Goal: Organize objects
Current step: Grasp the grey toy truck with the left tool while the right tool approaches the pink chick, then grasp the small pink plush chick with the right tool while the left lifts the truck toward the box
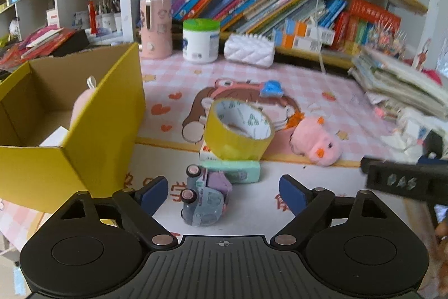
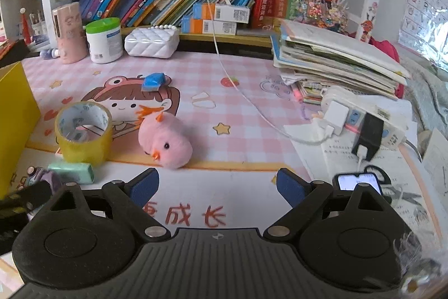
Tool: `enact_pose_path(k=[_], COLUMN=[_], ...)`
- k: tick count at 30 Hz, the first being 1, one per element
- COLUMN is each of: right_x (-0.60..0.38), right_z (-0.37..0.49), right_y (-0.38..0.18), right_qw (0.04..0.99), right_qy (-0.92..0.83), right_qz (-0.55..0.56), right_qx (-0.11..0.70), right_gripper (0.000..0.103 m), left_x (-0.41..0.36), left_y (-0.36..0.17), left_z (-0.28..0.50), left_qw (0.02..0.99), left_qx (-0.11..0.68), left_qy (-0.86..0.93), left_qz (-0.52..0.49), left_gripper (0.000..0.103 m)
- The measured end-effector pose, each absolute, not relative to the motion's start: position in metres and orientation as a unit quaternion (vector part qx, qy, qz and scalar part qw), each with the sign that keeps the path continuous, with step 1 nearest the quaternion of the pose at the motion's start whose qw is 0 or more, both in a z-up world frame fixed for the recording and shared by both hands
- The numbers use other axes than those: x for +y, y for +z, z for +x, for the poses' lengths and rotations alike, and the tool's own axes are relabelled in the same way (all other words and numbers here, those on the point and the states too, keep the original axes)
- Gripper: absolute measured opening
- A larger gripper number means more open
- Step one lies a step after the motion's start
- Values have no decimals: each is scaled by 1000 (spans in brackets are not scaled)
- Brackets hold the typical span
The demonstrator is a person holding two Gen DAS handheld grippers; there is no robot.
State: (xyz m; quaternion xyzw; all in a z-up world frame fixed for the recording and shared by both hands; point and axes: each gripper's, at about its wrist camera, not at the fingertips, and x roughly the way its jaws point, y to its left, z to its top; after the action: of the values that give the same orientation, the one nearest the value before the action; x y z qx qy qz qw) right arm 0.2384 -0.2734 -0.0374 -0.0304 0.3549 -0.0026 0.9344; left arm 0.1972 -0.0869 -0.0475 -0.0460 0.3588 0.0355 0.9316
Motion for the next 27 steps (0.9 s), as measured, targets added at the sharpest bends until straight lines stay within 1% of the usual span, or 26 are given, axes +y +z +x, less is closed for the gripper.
enact_pose_path(k=[5,11,12,13,15,19,27], right_x=[-274,-268,-266,-265,-262,-255,-237], right_z=[251,269,273,277,285,303,343], right_y=[-40,-44,-45,-46,-49,-55,-75], right_qw=[933,929,928,927,925,920,903], right_qy=[21,59,65,69,77,97,132], right_qz=[-39,-50,-52,-54,-59,-72,-115], right_qx=[357,363,363,364,367,374,392], right_gripper=[91,94,94,94,94,94,94], left_x=[-90,-88,-87,-85,-82,-77,-69], left_y=[-63,-79,-81,-83,-86,-82,-55], left_z=[214,226,227,229,231,231,216], left_qw=[921,907,905,902,899,902,919], left_qx=[385,416,420,425,431,426,385], left_qy=[49,63,65,65,67,65,53], left_qz=[-29,-23,-25,-27,-31,-42,-67], left_gripper=[83,68,61,52,44,42,42])
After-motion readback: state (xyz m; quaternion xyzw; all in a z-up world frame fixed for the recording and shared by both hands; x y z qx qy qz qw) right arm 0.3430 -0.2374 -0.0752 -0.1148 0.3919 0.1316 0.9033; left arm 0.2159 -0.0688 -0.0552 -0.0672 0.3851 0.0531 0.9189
